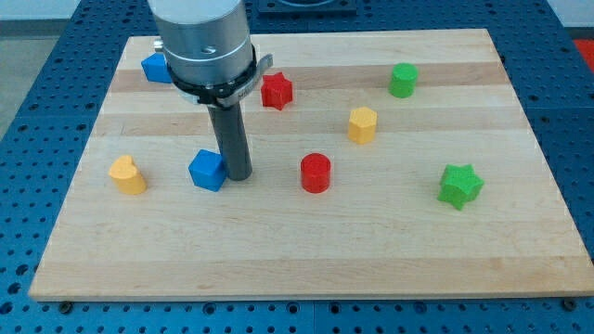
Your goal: Push blue cube parallel to the red star
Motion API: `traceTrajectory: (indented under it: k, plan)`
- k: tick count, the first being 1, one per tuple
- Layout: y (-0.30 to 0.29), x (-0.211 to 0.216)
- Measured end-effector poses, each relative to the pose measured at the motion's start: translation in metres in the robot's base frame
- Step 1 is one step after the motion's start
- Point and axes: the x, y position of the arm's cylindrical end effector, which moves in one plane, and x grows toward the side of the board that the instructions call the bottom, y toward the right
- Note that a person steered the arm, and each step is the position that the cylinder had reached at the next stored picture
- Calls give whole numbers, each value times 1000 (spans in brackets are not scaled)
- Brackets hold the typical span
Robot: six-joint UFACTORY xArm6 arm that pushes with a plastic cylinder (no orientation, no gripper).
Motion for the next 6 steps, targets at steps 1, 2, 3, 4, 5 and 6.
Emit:
traceTrajectory:
  k: [1,2,3,4,5,6]
  plan:
    - [-6,26]
    - [-8,109]
    - [-55,140]
    - [-71,81]
    - [-74,45]
    - [-70,-16]
